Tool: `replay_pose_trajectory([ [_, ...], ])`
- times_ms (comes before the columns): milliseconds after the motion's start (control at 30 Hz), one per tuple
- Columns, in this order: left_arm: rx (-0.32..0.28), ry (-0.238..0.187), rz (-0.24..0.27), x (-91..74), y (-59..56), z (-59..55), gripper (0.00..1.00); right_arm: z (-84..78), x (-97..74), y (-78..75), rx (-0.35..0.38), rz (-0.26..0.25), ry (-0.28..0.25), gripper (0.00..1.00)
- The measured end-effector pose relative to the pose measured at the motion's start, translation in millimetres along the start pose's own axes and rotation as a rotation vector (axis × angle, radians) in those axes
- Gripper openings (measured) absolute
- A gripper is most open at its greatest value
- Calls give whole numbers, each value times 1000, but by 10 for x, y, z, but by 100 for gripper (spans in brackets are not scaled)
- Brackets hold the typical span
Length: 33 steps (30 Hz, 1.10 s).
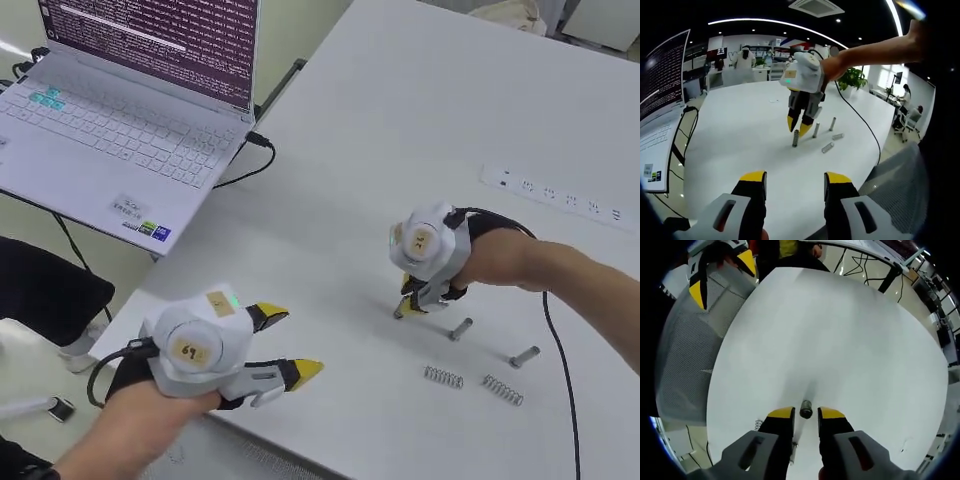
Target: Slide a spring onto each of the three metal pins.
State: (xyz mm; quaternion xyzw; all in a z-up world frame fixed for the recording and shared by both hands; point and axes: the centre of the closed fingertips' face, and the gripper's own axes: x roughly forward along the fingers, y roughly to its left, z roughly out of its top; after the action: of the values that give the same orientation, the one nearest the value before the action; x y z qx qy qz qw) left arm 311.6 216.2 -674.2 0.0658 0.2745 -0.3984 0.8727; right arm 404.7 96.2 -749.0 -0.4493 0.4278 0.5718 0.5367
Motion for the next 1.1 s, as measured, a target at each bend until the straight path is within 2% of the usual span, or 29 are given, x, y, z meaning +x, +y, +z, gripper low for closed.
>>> replay_pose_trajectory([
  [367,14,-2,-5,-11,-56,33,41,23,-225,-9,34,-62,-57,20],
  [433,15,-5,-7,-14,-77,43,41,44,-236,8,68,-61,-86,21],
  [667,18,-6,-16,-23,-113,64,43,-5,-259,62,113,-85,-108,24],
  [867,21,-8,-12,-46,-100,99,44,-38,-301,123,187,-113,-167,26],
  [967,23,-5,-9,-50,-98,105,44,-37,-322,102,254,-165,-229,28],
  [1100,19,-6,-8,-49,-102,121,45,-35,-359,151,313,-185,-293,29],
])
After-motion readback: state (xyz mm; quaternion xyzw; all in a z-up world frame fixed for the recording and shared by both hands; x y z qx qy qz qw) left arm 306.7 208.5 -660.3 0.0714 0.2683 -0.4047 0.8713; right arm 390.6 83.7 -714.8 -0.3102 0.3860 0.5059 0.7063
